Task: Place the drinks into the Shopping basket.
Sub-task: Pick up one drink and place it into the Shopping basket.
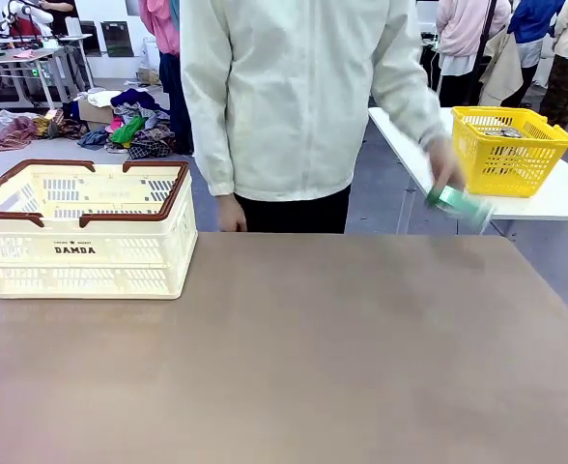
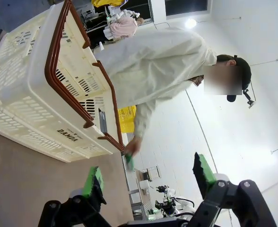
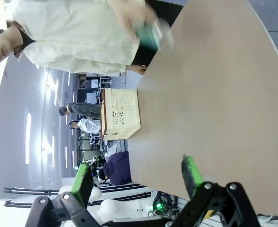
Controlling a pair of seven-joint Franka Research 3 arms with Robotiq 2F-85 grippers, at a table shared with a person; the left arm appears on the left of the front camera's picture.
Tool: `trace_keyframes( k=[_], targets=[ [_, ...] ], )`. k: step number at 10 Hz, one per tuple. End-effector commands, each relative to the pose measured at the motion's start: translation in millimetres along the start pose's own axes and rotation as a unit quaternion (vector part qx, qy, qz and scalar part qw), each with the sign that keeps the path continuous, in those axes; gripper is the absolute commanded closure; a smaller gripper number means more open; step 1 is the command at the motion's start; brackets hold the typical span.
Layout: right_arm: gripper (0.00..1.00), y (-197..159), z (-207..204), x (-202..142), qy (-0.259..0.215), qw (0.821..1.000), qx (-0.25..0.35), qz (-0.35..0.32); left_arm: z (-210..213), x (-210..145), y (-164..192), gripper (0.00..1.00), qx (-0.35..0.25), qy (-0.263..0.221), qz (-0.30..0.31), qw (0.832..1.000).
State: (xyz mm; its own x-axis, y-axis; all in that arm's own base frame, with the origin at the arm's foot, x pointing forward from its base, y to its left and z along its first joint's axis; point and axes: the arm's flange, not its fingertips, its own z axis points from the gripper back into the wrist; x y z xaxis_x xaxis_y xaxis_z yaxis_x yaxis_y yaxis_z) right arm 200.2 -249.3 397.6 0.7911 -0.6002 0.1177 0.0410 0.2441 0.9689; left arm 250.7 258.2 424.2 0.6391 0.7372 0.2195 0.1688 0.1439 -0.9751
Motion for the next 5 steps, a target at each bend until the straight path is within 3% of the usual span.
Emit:
trace_keyframes(
  k=[1, 5],
  targets=[
    [0.0, 2.5, 1.1, 0.9, -0.003, 1.0, 0.005, 0.007, 3.0, -0.8, -2.1, 0.0, 0.0, 0.007, 0.004, 1.0],
    [0.0, 2.5, 1.1, 0.9, -0.003, 1.0, 0.005, 0.007, 3.0, -0.8, -2.1, 0.0, 0.0, 0.007, 0.004, 1.0]
  ],
)
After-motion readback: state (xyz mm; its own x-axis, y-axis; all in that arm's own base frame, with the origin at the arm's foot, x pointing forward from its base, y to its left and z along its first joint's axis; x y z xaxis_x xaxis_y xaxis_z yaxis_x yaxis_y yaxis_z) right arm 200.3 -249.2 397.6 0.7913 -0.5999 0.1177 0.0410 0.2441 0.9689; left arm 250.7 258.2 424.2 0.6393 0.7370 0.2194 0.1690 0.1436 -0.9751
